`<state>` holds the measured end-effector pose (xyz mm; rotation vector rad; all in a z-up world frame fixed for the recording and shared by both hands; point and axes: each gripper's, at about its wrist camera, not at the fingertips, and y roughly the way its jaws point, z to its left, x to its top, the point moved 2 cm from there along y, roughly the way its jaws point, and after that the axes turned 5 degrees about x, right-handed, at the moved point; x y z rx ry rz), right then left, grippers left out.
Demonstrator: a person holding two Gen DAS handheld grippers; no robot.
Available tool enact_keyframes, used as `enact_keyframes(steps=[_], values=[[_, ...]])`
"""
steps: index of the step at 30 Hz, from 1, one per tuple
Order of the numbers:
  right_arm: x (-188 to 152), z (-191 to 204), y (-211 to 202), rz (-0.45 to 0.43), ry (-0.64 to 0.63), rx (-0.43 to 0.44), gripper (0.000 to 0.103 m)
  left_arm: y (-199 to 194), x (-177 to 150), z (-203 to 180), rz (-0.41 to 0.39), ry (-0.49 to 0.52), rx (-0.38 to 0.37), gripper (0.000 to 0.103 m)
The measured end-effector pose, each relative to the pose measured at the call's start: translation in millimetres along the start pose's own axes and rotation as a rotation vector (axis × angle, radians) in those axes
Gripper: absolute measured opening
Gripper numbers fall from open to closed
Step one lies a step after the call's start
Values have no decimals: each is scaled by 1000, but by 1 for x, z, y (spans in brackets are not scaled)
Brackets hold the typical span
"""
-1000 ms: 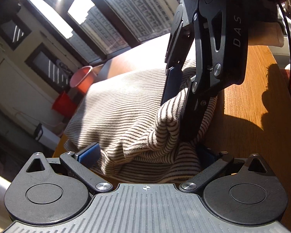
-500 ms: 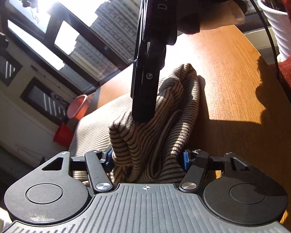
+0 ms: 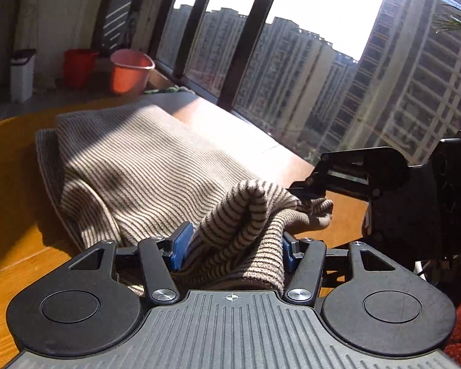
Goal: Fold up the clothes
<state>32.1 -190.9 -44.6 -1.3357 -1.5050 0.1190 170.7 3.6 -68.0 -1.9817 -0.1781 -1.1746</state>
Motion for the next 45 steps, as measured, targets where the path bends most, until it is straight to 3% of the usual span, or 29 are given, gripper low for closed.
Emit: enact_keyframes(steps=[2,5,8,11,13,18,20,22,25,28,32,33,34,35,36,37,40,43,45], values=[[4,-5,-17,5,19,47,26,-12,-3,-5,-13,47,7,68],[8,-6,-47,29,15,111,26,-53,-5,-6,-104,56,-56,82],[9,-2,-70,63,11,162,26,-77,4,15,-206,-48,-45,82],[16,0,-84,87,-10,196,26,-64,25,32,-254,-156,-36,78],[24,-1,-93,89,-34,212,26,-38,39,38,-236,-203,-87,77],[61,-30,-109,15,-96,163,26,36,51,67,-26,-321,-71,75],[77,-49,-100,-28,-98,143,26,54,46,74,57,-318,-44,67],[90,-68,-81,-59,-77,135,27,51,46,74,57,-271,-44,67],[99,-94,-34,-71,-9,173,28,46,45,83,67,-292,-70,65],[90,-107,21,-32,94,245,31,44,40,94,68,-317,-72,51],[63,-116,69,9,264,324,36,34,31,110,69,-380,-47,22],[57,-117,76,7,307,333,37,26,29,114,59,-388,-31,21],[51,-120,78,-8,361,337,41,17,27,119,49,-395,-16,34],[45,-124,79,-22,412,342,42,5,26,123,34,-378,53,56],[39,-128,78,-33,455,349,46,-6,25,125,12,-353,108,63],[33,-132,79,-44,497,359,51,-21,24,127,-24,-329,156,67],[20,-140,75,-82,590,362,53,-68,40,127,-152,-357,170,68],[13,-141,64,-129,643,331,53,-88,63,101,-245,-277,145,75],[9,-142,57,-159,677,310,53,-88,72,80,-260,-221,93,79]])
